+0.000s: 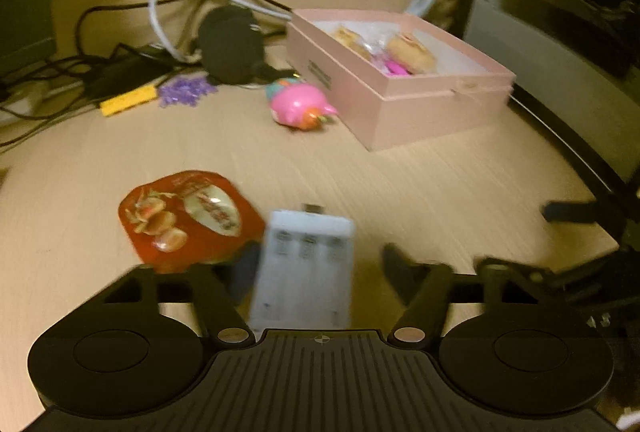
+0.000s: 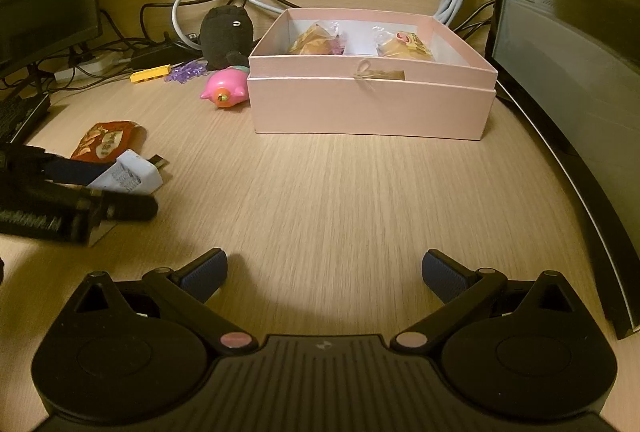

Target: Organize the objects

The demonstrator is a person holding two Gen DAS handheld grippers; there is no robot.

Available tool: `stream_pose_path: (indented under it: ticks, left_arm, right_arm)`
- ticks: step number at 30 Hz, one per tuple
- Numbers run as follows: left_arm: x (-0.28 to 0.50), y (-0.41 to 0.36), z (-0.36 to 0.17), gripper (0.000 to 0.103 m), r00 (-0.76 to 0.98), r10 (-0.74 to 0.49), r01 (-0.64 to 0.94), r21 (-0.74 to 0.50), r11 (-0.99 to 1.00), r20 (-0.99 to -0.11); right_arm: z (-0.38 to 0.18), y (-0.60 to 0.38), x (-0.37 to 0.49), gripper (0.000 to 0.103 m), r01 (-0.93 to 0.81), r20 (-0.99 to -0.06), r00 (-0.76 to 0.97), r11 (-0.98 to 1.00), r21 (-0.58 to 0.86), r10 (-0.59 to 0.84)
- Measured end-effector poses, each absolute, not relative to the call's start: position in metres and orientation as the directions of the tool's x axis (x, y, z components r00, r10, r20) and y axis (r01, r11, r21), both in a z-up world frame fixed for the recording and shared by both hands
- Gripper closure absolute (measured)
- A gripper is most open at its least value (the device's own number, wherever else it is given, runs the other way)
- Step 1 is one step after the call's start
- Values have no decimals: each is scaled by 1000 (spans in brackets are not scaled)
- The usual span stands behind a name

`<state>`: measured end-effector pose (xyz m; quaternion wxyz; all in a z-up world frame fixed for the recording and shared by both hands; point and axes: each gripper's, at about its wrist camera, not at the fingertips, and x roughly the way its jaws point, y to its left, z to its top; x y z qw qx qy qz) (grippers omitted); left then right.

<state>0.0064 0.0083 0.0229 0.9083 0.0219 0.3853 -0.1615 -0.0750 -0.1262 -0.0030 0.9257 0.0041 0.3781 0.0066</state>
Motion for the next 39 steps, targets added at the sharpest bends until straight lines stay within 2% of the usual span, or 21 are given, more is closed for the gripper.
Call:
stream_pose_path:
  ticks: [6,11,17,21,27,33,35,36,37,39]
  left_arm:
    - [5,10,28,50,637,-250,278,-85,957,-729]
    - [-15,41,43,50,601,-293,198,-216,956,-744]
    - [-48,104,66,50,642,-193,7,-246,969,-742]
    - [-64,139,72,50,659,-128,-84,-242,967,-741]
    - [-81,184,69,50,648,-115,-164,-285,944,-753]
    - [-79,194,66,50,641,-154,-126,-301,945,-752]
    - [-76,192,64,50,636,-171,-100,-301,948,-752]
    - [-73,191,64,50,634,-183,-85,-303,949,-751]
    - [-71,189,64,50,631,-196,-69,-306,950,-750]
    - [-65,183,63,50,624,-225,-33,-313,949,-749]
  right_arm:
    - [-4,-126,-73,0,-15,-705,709,1000,11,18]
    - [10,-120,-58,0,-61,-724,683,995,76,98]
    - [42,-58,-26,0,-262,-673,699,962,74,242]
    - [40,-8,9,0,-351,-691,647,931,103,321]
    - [17,48,53,0,-377,-738,626,926,-4,252]
    - [7,49,65,1,-325,-774,578,943,73,259]
    - [9,50,64,14,-322,-771,578,943,87,268]
    - [10,52,63,26,-322,-770,582,944,75,260]
    - [12,54,62,29,-323,-773,583,944,61,249]
    - [17,54,58,29,-321,-780,577,945,55,241]
